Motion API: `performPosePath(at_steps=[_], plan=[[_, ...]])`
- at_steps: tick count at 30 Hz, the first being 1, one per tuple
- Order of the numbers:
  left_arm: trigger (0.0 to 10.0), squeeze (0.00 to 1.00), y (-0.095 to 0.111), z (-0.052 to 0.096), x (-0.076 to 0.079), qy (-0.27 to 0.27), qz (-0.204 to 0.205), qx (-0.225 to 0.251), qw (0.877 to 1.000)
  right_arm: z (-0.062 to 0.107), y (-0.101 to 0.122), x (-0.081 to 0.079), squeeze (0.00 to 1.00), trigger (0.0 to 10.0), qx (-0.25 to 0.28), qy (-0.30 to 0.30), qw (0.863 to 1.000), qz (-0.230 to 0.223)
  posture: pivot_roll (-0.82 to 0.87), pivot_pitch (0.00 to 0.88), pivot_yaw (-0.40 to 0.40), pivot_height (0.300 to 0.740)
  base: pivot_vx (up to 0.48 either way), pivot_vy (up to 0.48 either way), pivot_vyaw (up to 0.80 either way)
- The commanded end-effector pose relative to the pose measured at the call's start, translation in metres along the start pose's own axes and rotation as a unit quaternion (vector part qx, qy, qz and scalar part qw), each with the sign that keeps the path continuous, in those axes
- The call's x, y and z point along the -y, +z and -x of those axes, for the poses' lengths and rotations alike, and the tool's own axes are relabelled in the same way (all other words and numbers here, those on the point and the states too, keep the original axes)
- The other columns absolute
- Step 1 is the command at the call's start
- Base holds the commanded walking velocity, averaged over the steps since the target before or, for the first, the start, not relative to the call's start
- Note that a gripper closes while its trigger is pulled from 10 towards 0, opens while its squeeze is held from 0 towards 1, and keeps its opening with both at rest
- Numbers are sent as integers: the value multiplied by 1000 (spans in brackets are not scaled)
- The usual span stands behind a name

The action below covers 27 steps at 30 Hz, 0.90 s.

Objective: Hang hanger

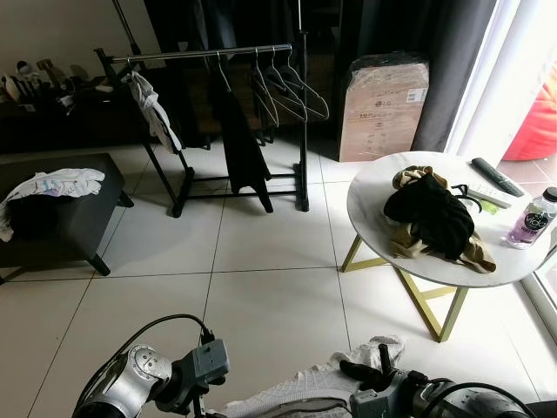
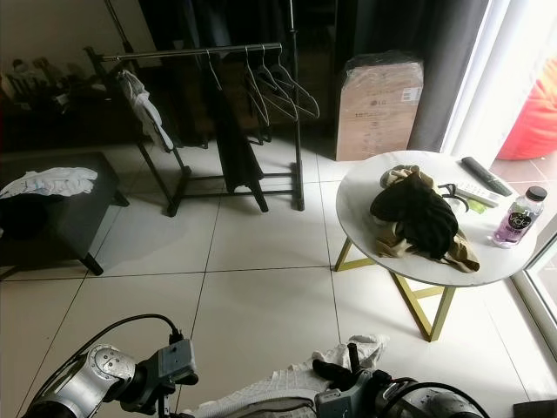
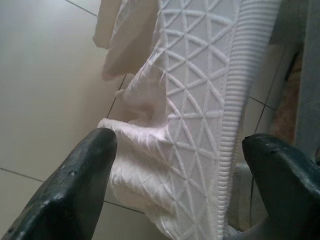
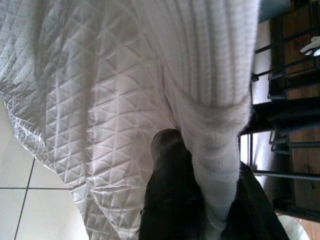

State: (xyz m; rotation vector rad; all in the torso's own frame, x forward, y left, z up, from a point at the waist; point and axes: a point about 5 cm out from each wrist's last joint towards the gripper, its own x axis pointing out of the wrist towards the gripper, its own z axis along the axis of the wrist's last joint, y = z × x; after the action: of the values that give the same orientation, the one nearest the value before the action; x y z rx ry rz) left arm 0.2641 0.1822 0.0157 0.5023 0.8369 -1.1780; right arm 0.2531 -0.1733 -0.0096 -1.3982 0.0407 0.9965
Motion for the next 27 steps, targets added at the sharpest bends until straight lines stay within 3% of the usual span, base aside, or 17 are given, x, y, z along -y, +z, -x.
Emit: performPosePath(at_steps=[1,5,7,8,9,10,11,27], plan=[[10000,0,-1,2,-1,10,-1,-11,1000,-3,1,15,0,10000,9,-24,1000,-9,-114,121,82,740,0,0,0],[10000,0,-1,1,-2,20,-3,-9,1000,-5,4,21,0,10000,19,-24,999,-8,-115,122,82,740,0,0,0],[8118,0,-1,-1,-2,30,-2,-8,1000,-6,5,22,0,10000,23,-22,999,-7,-115,122,81,740,0,0,0],[3451,0,0,-1,-2,29,-3,-8,1000,-6,5,23,0,10000,24,-22,999,-7,-115,123,80,740,0,0,0],[1098,0,0,-2,-2,28,-3,-7,1000,-6,5,23,0,10000,24,-22,999,-7,-115,123,80,740,0,0,0],[1098,0,1,-2,-1,29,-3,-7,1000,-6,5,23,0,10000,24,-22,999,-7,-117,123,79,740,0,0,0],[78,0,1,-3,-1,29,-3,-7,1000,-6,5,24,0,10000,24,-21,999,-8,-117,125,79,740,0,0,0],[0,0,1,-3,-4,62,11,2,998,-6,5,28,0,10000,27,-20,999,-21,-116,126,77,740,0,0,0]])
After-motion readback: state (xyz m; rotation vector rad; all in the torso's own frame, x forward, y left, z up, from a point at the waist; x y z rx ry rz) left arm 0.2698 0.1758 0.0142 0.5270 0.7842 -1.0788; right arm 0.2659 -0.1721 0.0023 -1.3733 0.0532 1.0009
